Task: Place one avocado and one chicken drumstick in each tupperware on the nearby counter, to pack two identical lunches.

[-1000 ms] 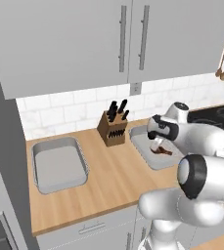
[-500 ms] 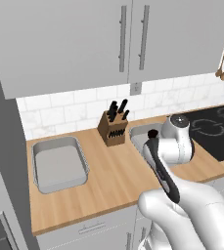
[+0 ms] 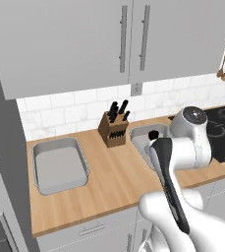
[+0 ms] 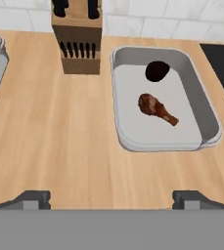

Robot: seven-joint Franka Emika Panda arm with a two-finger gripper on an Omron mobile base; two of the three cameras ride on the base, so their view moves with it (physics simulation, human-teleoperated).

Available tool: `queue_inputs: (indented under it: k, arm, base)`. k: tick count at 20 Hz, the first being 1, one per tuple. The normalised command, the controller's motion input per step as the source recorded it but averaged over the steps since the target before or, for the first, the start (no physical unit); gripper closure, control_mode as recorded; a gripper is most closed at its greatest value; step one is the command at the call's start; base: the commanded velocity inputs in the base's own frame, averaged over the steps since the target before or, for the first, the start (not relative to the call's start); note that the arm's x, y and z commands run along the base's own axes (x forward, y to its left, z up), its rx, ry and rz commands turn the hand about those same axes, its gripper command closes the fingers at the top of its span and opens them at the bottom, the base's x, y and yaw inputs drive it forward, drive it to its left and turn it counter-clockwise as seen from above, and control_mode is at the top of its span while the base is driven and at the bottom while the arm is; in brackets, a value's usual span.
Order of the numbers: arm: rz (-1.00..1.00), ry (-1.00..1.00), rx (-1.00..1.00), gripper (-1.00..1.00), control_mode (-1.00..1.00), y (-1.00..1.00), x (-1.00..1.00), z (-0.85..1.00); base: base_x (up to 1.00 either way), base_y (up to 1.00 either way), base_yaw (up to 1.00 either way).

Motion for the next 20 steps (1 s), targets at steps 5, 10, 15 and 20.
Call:
queue_inputs:
  k: [5,10,15,20]
  arm:
    - [0.0,-0.04,0.0,-1.0,-1.0,0.12,-0.85,-0.06]
    - [0.0,-0.02,-0.01,-1.0,-1.0,0.15,-0.86,-0.34]
    - [0.0,0.0,-0.02,-1.0,1.0,0.14,-0.8,-0.21]
    - [0.0,0.0,0.0,-1.0,1.0,0.0,0.0,0.0]
  base:
    - [0.0,0.0,0.0]
    - [0.0,0.0,0.0]
    - [-0.2,0.01,0.0]
    - [-1.0,0.36,0.01]
